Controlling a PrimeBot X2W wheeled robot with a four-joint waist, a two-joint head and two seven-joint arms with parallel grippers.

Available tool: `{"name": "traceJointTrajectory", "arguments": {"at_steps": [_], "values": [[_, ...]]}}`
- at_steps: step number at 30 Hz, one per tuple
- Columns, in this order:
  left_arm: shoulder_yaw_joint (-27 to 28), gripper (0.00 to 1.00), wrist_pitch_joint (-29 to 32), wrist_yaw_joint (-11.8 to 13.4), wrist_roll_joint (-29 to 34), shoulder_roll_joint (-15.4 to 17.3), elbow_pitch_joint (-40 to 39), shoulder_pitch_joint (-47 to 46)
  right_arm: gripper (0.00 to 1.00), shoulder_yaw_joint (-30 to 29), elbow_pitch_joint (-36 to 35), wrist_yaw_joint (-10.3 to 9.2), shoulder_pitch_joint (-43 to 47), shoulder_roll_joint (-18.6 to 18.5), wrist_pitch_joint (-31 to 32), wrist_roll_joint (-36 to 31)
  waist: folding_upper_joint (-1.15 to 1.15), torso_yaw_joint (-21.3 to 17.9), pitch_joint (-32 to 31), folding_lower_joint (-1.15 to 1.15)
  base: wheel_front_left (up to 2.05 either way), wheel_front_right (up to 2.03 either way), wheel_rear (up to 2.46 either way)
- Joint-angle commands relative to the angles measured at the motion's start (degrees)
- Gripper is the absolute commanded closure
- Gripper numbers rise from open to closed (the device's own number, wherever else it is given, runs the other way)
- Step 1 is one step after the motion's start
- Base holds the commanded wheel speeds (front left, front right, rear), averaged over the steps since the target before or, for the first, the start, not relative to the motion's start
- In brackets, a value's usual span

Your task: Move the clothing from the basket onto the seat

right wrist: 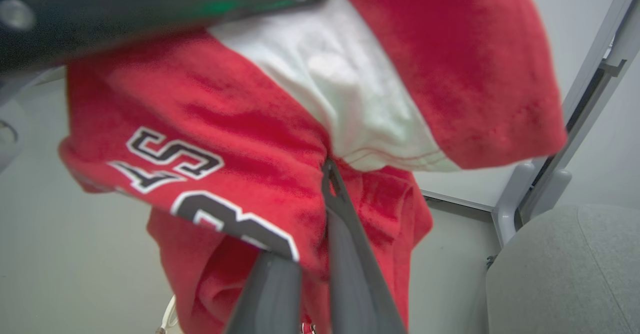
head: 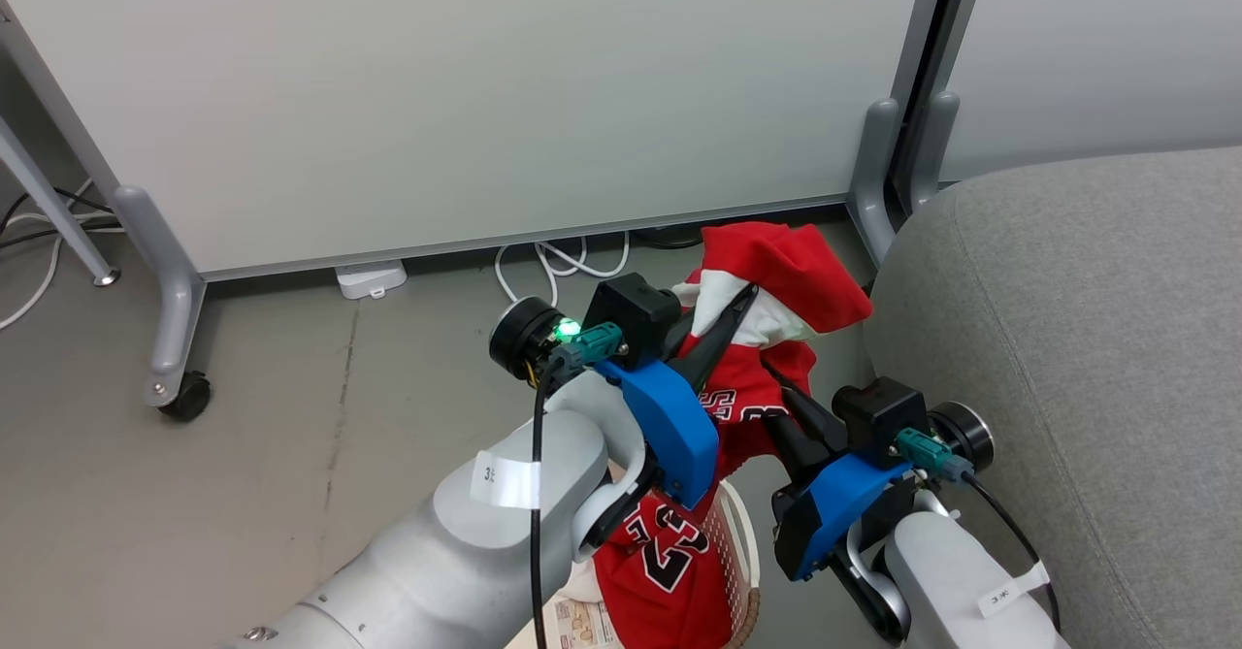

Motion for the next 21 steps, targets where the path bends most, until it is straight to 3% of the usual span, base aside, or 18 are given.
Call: {"name": "traceJointTrajectory", "arguments": {"at_steps": [1,8,10,11,21], "values": [[-0.05,1.0,-0.34,0.25,-0.07,0.03,0.11,-0.83,1.0,0.09,0.19,0.01,-0.67,-0.12,-0.27,0.27,0.0,-0.01,-0.02,0.0,0.0,0.0,0.0],[-0.55,1.0,-0.38,0.39,-0.54,0.03,0.47,-0.83,1.0,0.15,0.48,0.01,-0.82,-0.12,-0.44,0.83,0.0,-0.14,-0.11,0.0,0.0,0.0,0.0],[-0.62,0.64,-0.39,0.37,-0.72,0.03,0.54,-0.83,1.0,0.22,0.57,0.01,-0.84,-0.12,-0.48,0.9,0.0,-0.16,-0.11,0.0,0.0,0.0,0.0],[-0.63,0.0,-0.4,0.51,-0.7,0.03,0.56,-0.9,1.0,0.24,0.61,0.01,-0.86,-0.12,-0.49,0.9,0.0,-0.17,-0.1,0.0,0.0,0.0,0.0],[0.36,0.0,-0.42,1.24,0.04,0.03,0.0,-1.04,1.0,0.43,0.38,0.01,-0.99,-0.12,-0.55,0.51,0.0,-0.13,0.03,0.0,0.0,0.0,0.0]]}}
